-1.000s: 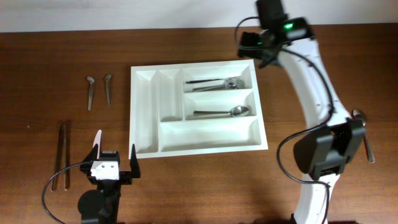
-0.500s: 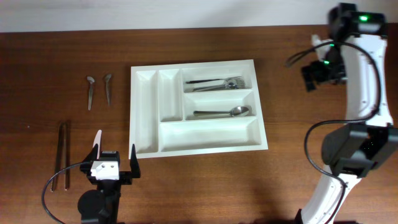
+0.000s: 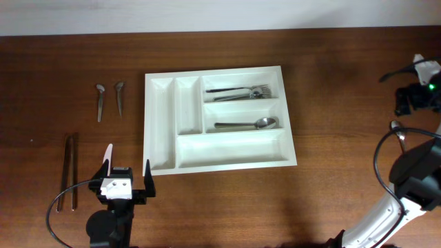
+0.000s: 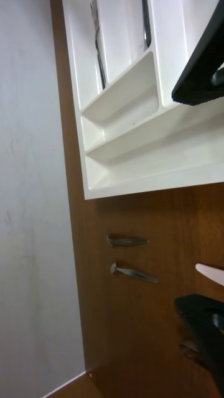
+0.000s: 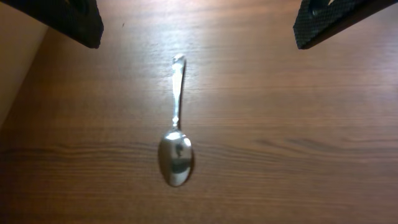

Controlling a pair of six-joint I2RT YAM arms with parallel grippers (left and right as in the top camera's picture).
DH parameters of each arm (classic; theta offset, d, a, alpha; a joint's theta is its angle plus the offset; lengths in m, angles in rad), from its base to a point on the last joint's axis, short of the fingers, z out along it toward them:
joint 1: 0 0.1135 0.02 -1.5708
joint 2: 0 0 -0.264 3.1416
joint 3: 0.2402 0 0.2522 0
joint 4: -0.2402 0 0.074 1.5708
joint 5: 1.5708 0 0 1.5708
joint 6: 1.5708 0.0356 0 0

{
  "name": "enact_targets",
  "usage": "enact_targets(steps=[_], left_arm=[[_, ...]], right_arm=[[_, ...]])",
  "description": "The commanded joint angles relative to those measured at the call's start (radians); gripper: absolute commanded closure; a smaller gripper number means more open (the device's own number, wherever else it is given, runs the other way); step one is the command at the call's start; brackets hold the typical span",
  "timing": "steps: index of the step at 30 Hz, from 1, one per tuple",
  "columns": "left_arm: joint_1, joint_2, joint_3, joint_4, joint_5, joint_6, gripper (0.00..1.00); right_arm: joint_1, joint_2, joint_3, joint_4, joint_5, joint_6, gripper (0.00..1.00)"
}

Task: Pack container
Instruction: 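Move the right gripper over the remaining spoon at the right edge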

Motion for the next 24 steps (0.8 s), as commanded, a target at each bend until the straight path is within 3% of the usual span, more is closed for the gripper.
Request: enact_targets(steps=[1, 24], left_arm=[[0.002, -0.006, -0.006, 0.000, -0.010, 0.016, 0.01], [0.002, -0.006, -0.006, 0.000, -0.010, 0.016, 0.01]], right_arm=[[-0.030, -0.007, -0.051, 0.044, -0.047, -0.070, 0.02], [-0.133, 0.011, -0.446, 0.336, 0.014, -0.148, 0.01]])
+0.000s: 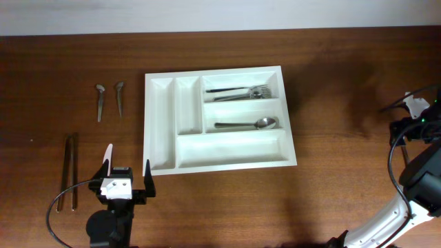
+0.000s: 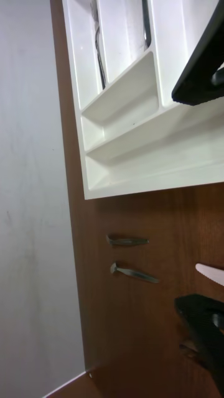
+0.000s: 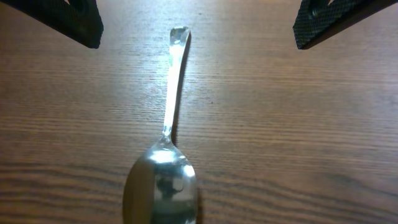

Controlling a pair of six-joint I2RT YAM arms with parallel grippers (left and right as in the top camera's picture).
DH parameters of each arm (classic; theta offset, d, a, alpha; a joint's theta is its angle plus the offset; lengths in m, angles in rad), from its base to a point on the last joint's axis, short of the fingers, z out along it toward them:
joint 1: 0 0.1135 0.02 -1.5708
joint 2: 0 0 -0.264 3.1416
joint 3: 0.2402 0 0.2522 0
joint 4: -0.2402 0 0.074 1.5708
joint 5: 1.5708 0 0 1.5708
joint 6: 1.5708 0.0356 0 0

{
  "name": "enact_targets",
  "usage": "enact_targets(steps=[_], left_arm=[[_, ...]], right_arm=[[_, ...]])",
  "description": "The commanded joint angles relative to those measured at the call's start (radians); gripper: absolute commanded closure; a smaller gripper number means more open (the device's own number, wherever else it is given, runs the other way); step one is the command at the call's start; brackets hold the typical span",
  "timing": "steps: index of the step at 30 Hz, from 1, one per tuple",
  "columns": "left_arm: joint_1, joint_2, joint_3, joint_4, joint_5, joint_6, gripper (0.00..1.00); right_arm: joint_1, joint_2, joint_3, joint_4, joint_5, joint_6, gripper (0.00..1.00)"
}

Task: Pack container
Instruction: 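Move the right gripper over the remaining spoon at the right edge, then lower the right gripper onto the spoon handle and close it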

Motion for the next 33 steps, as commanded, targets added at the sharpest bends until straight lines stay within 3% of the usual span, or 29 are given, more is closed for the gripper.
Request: enact_targets(steps=[1, 33], left_arm=[[0.002, -0.006, -0.006, 0.000, -0.010, 0.016, 0.01], [0.002, -0.007, -0.006, 0.000, -0.010, 0.016, 0.01]], right_arm=[[-0.014, 0.009, -0.013, 0.016, -0.003, -0.011, 0.01], [-0.040, 0.115, -0.015, 0.114, -0.044, -0.007, 0.01]])
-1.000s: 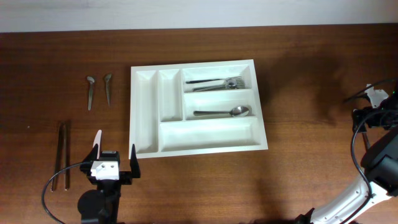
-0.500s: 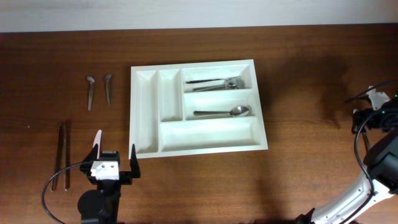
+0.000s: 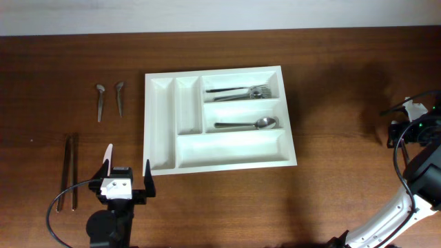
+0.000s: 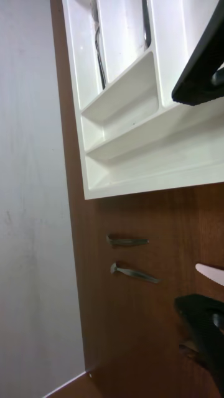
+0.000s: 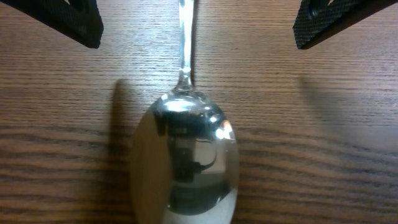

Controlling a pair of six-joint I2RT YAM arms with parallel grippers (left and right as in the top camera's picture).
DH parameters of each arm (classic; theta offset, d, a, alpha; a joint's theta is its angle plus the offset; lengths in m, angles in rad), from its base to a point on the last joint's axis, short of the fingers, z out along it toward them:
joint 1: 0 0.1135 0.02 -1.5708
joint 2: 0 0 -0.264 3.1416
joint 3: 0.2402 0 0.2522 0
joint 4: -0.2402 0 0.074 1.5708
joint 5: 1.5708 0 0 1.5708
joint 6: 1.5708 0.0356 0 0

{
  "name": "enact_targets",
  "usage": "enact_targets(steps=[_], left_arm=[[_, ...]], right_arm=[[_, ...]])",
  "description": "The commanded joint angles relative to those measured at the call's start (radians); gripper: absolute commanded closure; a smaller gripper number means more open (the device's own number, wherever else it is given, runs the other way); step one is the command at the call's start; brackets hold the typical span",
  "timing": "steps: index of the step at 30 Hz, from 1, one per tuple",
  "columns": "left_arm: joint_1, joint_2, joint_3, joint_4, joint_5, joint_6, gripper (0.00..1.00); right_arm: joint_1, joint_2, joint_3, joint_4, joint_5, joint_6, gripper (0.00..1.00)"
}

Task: Pack container
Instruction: 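Lower the right gripper onto the spoon handle and close it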

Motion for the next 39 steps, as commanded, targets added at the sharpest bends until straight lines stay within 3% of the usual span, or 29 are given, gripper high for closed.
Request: enact_targets(steps=[1, 28, 30, 34, 38, 39], left_arm=[[0.002, -0.006, -0.006, 0.000, -0.010, 0.016, 0.01], [0.002, -0.006, -0.006, 0.000, -0.011, 0.016, 0.01], [0.002, -0.007, -0.006, 0.000, -0.010, 0.016, 0.01], [0.002, -0.006, -0.006, 0.000, -0.010, 0.016, 0.01], [0.002, -0.007, -0.006, 0.000, -0.010, 0.016, 0.01], [0.002, -0.006, -0.006, 0.000, -0.010, 0.016, 0.01]], right_arm=[[-0.004, 0.020, -0.005, 0.002, 0.009, -0.007, 0.01], [-0.005, 0.051, -0.060, 0.013, 0.009, -0.007, 0.05], [-0.005, 0.051, -0.060, 0.013, 0.009, -0.007, 0.11], [-0.005, 0.051, -0.060, 0.013, 0.009, 0.001, 0.38], [-0.005, 0.051, -0.060, 0.013, 0.009, 0.002, 0.47], [-0.005, 0.051, -0.060, 0.014, 0.009, 0.010, 0.53]])
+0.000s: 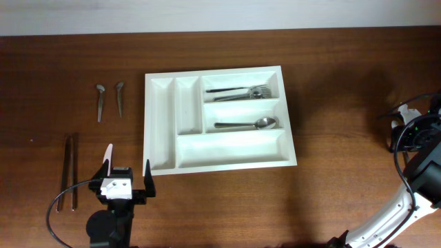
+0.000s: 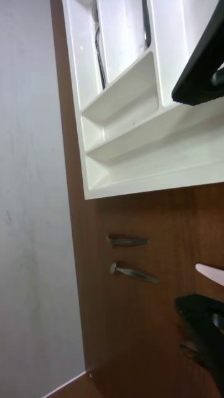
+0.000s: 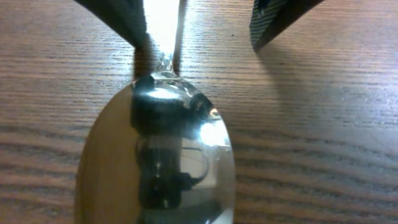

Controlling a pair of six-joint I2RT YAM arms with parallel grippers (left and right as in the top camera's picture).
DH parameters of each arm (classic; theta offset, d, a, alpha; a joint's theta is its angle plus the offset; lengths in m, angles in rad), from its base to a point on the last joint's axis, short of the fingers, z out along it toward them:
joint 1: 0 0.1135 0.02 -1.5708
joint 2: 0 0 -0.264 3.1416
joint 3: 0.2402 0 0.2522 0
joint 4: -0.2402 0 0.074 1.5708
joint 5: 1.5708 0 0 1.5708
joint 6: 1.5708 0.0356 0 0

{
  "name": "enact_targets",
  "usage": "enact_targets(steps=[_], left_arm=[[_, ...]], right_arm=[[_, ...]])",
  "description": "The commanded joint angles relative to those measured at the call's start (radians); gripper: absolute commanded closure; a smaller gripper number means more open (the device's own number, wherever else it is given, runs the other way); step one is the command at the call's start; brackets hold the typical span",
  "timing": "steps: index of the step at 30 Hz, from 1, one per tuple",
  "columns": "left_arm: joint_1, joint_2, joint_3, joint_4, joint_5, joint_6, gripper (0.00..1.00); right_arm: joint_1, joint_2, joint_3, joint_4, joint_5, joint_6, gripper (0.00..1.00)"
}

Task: Pack container
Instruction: 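Lower the right gripper onto the spoon handle and close it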

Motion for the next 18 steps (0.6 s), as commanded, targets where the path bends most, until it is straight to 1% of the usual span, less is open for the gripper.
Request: enact_targets(steps=[1, 3, 5, 7, 10, 12, 14, 18], left_arm=[[0.002, -0.006, -0.006, 0.000, -0.011, 0.016, 0.01], [0.002, -0.007, -0.006, 0.000, -0.011, 0.016, 0.01], [0.002, -0.006, -0.006, 0.000, -0.011, 0.016, 0.01], [0.002, -0.006, -0.006, 0.000, -0.011, 0.016, 0.01], [0.002, -0.006, -0.006, 0.000, -0.011, 0.016, 0.01], [0.002, -0.007, -0.006, 0.000, -0.011, 0.016, 0.01], [0.002, -0.006, -0.006, 0.000, -0.011, 0.016, 0.01], [0.002, -0.007, -0.006, 0.000, -0.011, 0.016, 0.01]], right_arm=[[-0.005, 0.018, -0.029, 0.007, 0.000, 0.019, 0.59], [-0.005, 0.018, -0.029, 0.010, 0.000, 0.038, 0.70], [-0.004, 0.018, -0.029, 0.015, 0.000, 0.064, 0.77], [-0.004, 0.018, -0.029, 0.018, -0.002, 0.071, 0.80], [-0.004, 0.018, -0.029, 0.018, -0.004, 0.087, 0.82], [-0.004, 0.018, -0.029, 0.021, -0.005, 0.106, 0.87], [-0.003, 0.018, -0.029, 0.025, -0.005, 0.129, 0.96], [-0.002, 0.018, -0.029, 0.025, -0.035, 0.131, 0.96]])
